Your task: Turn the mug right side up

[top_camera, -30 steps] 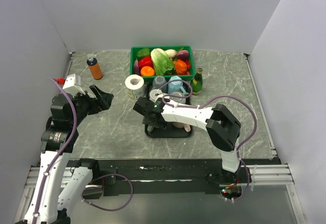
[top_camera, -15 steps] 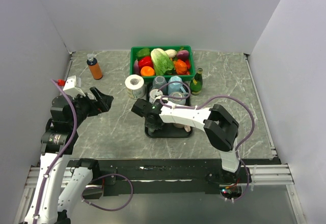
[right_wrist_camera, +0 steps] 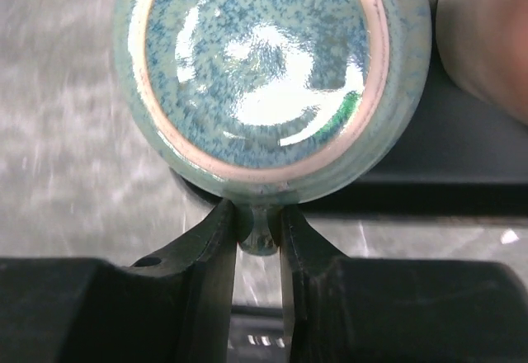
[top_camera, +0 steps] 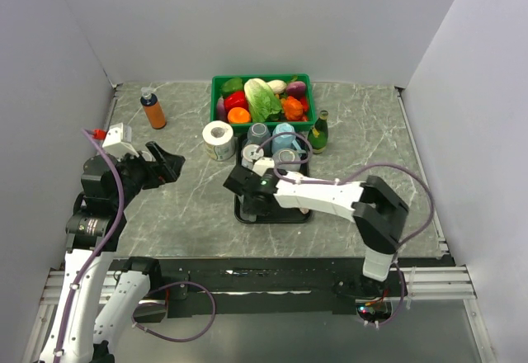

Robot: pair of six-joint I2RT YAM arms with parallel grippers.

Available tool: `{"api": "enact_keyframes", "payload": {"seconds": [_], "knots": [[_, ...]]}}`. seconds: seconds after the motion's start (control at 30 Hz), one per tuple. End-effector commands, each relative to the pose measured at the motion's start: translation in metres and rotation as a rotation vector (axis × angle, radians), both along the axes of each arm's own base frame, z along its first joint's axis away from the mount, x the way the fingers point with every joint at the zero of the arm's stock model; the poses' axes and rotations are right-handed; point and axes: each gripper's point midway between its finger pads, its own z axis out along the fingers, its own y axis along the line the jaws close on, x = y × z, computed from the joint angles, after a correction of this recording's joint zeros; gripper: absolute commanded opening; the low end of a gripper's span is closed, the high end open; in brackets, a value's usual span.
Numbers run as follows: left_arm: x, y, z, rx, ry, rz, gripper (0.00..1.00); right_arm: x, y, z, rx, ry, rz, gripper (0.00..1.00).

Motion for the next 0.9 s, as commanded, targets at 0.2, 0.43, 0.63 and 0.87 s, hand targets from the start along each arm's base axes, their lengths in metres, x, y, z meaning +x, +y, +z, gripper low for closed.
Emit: {"api": "enact_keyframes", "payload": {"seconds": [0.2,0.43,0.63,0.87], "knots": [[-0.002,-0.015,0.013,-0.067,-0.037,-0.07,0.96,-0.004,0.013,0.119,0.38,-0.235,0.114,0.0],[-0.003,-0.025,0.013,-0.103,-0.029,-0.117,0.96,-0.008,0.02,0.153,0.519,-0.283,0.164,0.0],[-0.007,-0.034,0.01,-0.132,-0.019,-0.163,0.96,-0.002,0.023,0.183,0.677,-0.311,0.175,0.0],[-0.013,-0.044,0.005,-0.175,-0.001,-0.221,0.96,0.004,0.022,0.205,0.909,-0.275,0.182,0.0]]}}
